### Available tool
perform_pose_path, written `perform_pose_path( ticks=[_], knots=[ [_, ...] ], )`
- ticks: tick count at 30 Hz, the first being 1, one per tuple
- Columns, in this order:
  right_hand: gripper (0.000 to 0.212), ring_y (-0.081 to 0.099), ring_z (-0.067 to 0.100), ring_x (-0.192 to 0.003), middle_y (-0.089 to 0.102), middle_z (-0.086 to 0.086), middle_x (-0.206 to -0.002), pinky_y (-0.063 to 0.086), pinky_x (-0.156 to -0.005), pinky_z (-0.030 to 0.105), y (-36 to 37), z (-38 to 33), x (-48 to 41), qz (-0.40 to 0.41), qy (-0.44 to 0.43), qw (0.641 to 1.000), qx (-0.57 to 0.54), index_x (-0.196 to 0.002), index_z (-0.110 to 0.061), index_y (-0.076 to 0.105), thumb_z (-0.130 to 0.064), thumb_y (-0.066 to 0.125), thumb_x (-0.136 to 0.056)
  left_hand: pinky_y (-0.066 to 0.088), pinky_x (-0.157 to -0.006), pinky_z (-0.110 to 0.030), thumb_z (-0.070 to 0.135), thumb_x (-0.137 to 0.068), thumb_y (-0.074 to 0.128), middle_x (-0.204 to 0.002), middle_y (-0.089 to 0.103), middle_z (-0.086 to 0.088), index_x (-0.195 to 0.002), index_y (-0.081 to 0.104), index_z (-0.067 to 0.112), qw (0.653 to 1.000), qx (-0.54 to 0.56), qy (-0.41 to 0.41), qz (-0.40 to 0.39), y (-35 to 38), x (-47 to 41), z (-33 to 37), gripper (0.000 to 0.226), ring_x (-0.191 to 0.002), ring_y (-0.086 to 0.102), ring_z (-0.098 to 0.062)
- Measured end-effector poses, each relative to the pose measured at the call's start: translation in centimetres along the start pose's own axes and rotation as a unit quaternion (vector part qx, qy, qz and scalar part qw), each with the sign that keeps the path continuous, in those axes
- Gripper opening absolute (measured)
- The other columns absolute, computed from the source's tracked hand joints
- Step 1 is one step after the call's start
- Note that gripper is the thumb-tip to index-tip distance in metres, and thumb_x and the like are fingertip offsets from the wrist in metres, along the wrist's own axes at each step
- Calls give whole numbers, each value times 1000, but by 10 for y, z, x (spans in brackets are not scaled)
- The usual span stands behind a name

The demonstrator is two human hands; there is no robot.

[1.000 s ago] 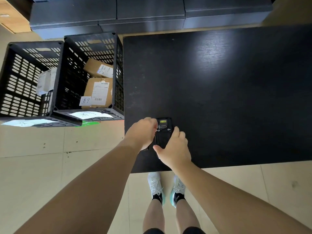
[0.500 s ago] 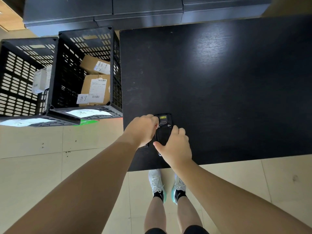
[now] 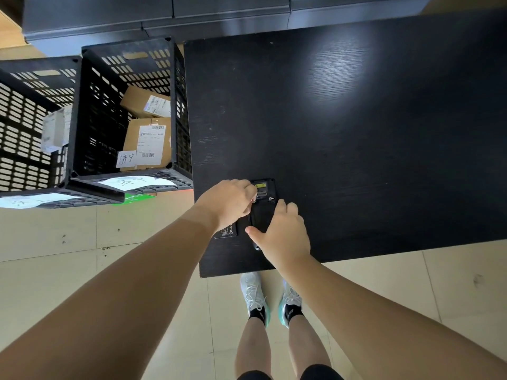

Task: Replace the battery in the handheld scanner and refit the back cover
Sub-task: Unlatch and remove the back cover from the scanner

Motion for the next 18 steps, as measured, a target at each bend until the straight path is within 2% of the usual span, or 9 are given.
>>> perform_pose_path(
  ticks=[4, 7, 10, 13, 18],
  knots=[
    [100, 51, 26, -116, 42, 10, -139, 49, -81, 33, 0, 0, 0, 3, -7, 1000, 8, -151, -6, 24, -61, 65, -79, 41, -71, -27, 1, -90, 48, -90, 50, -1, -111, 61, 6, 999, 40, 29, -21, -2, 1, 0, 24, -77, 44, -18],
    [101, 50, 25, -116, 41, 9, -141, 49, -83, 31, 1, 0, 0, 6, -12, 1000, 15, -152, -6, 23, -62, 64, -80, 38, -67, -26, 2, -91, 45, -90, 41, 5, -108, 59, 8, 997, 37, 57, -35, 0, 0, -1, 23, -80, 43, -16],
    [102, 51, 25, -117, 39, 9, -143, 49, -84, 32, 1, -1, 0, 5, -15, 1000, 22, -153, -6, 22, -62, 64, -80, 40, -63, -28, 2, -90, 46, -89, 41, 6, -102, 59, 9, 995, 38, 87, -35, 0, -1, -2, 19, -81, 49, -20],
    [102, 51, 25, -117, 38, 9, -144, 49, -86, 32, 2, -3, -1, 0, -15, 1000, 26, -153, -5, 20, -62, 64, -80, 39, -60, -29, -1, -87, 48, -85, 43, 4, -96, 60, 7, 992, 34, 121, -17, -2, -2, -1, 17, -74, 44, -20],
    [103, 52, 26, -117, 36, 10, -146, 48, -89, 32, 1, -5, 0, -2, -16, 999, 44, -153, -4, 20, -63, 64, -80, 35, -56, -26, 2, -87, 53, -79, 54, 1, -85, 57, 12, 985, -5, 174, -5, 3, -5, -6, 11, -69, 53, -21]
  ],
)
Point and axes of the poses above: each hand's wrist, its own x-axis away from the middle knuckle, its own y-axis out of the palm, z = x × y, the point moved 10 cm from there along -x, towards the middle knuckle
